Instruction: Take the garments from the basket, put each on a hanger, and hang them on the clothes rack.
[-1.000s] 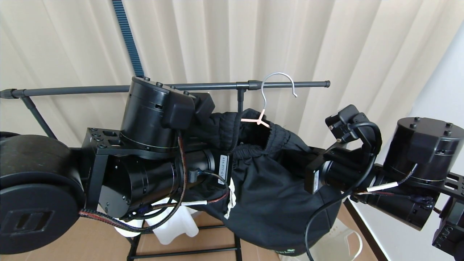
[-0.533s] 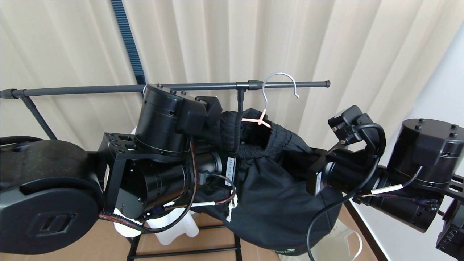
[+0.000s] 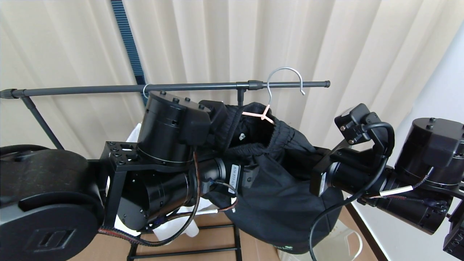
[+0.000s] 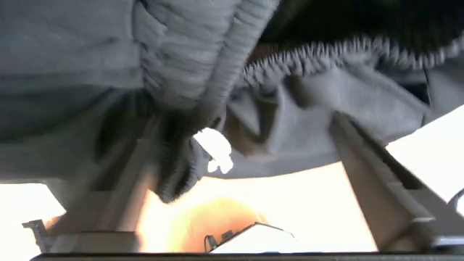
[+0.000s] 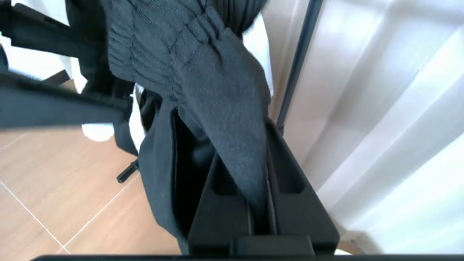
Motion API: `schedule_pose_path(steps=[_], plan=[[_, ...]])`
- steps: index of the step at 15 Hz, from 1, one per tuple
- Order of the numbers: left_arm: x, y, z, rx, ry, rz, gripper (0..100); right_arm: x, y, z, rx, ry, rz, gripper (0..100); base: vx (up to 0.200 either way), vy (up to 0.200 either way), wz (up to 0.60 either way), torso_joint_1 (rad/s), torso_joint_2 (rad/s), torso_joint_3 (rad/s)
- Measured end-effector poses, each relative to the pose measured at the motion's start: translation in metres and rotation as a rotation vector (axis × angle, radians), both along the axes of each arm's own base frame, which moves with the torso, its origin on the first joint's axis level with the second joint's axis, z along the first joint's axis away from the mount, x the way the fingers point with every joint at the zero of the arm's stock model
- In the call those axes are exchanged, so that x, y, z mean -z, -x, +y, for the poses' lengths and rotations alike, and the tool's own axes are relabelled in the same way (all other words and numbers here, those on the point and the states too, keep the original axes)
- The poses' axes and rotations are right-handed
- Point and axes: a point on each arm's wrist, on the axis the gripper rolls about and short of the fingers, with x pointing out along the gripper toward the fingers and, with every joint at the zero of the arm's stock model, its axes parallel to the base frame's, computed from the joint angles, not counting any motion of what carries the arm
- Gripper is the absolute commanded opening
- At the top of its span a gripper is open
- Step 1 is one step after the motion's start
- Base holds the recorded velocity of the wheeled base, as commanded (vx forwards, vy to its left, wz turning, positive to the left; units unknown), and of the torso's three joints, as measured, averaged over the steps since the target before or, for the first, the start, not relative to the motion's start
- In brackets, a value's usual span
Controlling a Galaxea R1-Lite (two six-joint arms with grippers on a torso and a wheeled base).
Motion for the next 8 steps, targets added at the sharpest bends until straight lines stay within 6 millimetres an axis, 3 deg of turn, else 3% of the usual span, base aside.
schedule_pose_path(steps=[8], plan=[[-0.012,0.038,0.037,0.055,-0.009,-0.051,100,0.007,0.000,0.000,-0.045,0.012,0.024,0,0.000,0.000,0.00,0.000,0.00,0.000]])
